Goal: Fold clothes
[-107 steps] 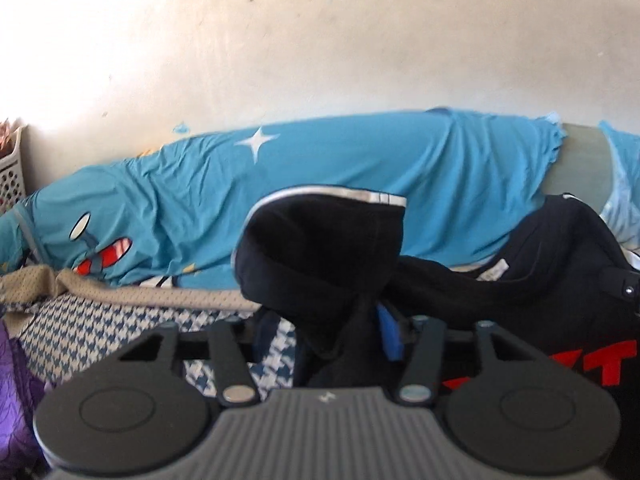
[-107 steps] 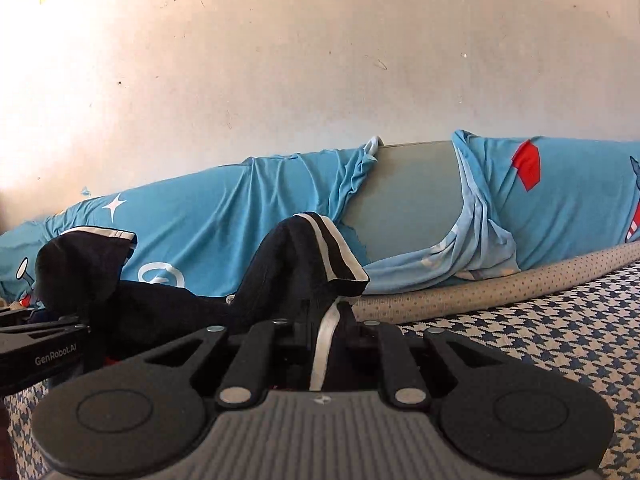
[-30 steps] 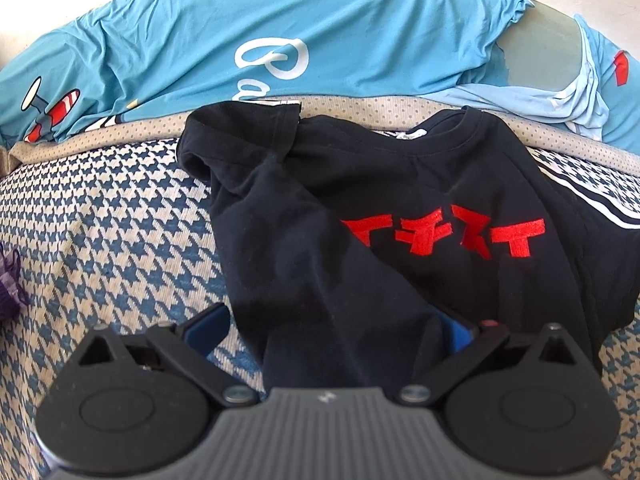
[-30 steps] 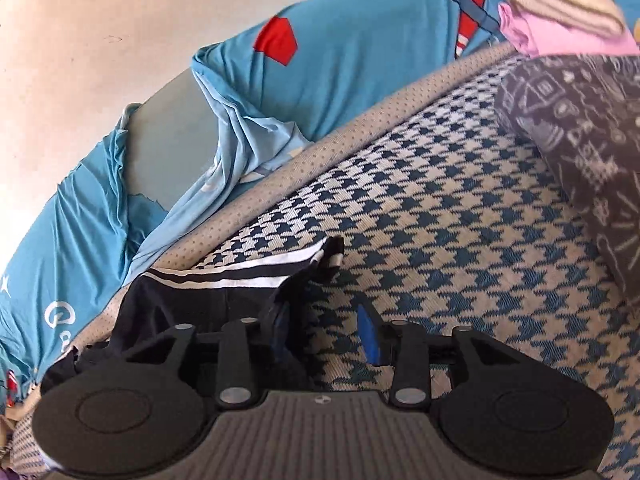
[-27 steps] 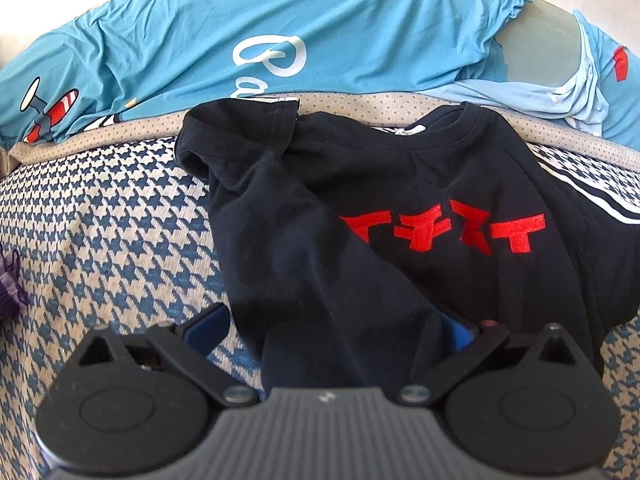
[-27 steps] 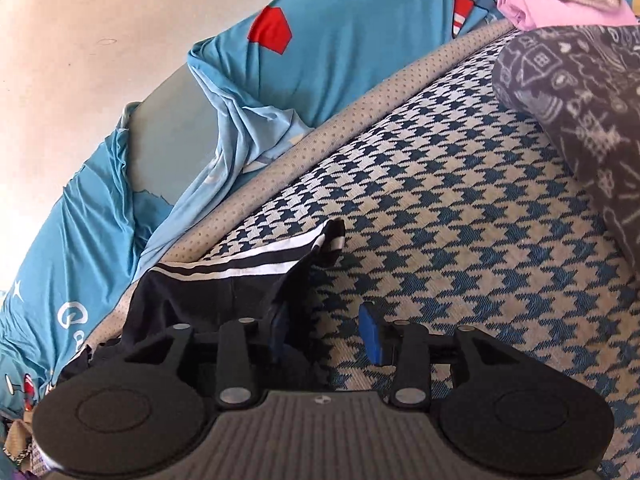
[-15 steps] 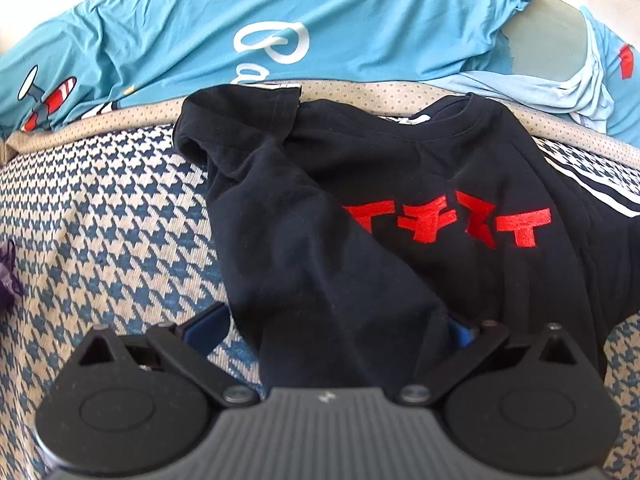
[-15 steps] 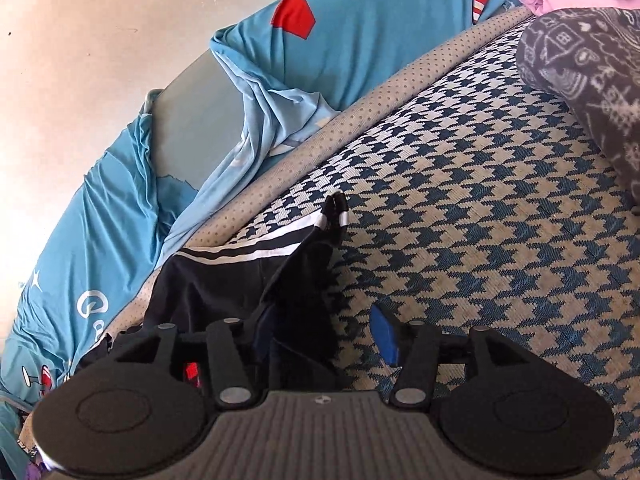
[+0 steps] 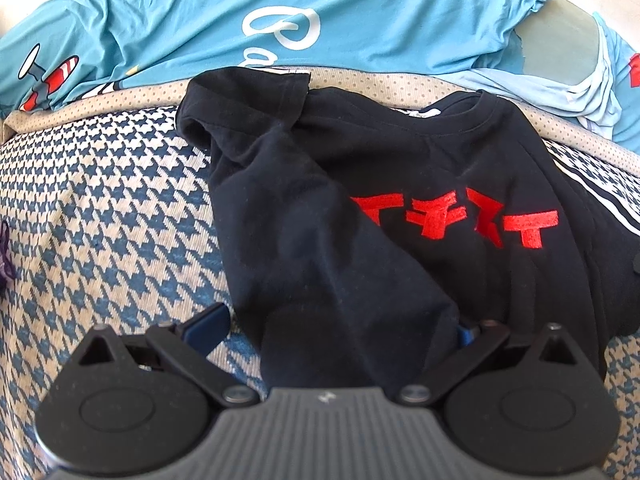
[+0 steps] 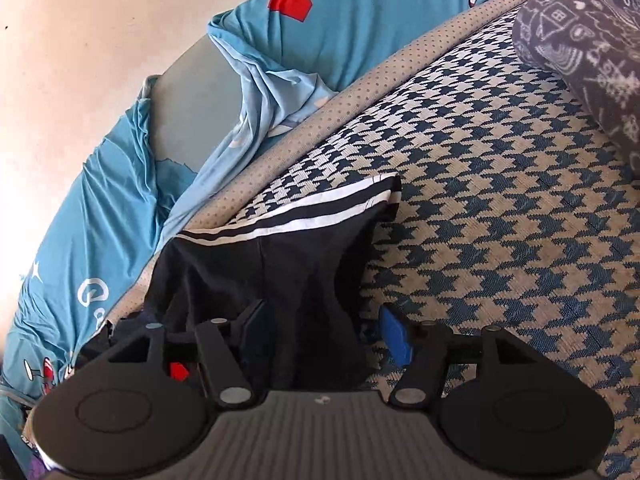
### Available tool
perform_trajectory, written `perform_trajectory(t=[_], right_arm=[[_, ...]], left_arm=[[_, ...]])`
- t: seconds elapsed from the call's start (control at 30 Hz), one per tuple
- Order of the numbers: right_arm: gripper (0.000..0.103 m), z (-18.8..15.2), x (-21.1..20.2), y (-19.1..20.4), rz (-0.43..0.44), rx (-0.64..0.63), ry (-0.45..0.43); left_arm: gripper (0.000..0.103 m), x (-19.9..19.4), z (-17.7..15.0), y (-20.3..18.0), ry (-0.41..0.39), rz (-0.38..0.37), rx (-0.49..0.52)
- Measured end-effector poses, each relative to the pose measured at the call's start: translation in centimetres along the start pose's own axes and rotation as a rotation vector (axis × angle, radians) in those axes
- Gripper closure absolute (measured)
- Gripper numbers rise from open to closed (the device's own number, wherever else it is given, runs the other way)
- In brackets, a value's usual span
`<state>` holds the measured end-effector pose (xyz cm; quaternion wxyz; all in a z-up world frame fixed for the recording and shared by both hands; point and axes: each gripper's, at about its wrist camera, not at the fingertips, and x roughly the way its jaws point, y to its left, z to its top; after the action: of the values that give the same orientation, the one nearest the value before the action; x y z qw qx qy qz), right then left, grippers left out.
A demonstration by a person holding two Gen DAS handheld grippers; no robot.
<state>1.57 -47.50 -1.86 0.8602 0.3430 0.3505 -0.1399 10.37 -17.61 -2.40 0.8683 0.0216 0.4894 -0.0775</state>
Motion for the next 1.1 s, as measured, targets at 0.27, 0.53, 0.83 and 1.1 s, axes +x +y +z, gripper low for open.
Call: perform_trajectory(t=[0.27,0.53,0.83,1.1], right_arm=[[0.053,-1.1,1.2,2.0,0.011,-0.109,-0.018],[0.094,-0.9,1.2,2.7,-0.044,-0.144,-0.075],[0.095,2.6,-2.7,1.9,-0.136,-0.157,-0.271],[0.076,2.1,0.2,0.0,-0.208,-0.101,-0.087]], left_arm=[[0.000,0.1,-0.2,-0.3,-0.006,0.014,0.016],[0.000,-0.1,0.0,0.1,0.003,0.009,0.002],[0.000,-0.3,-0.2,0.1,0.002,0.037,0.011],[0.000,-0.6,-0.3,0.2,0.012,0.051,0.030]])
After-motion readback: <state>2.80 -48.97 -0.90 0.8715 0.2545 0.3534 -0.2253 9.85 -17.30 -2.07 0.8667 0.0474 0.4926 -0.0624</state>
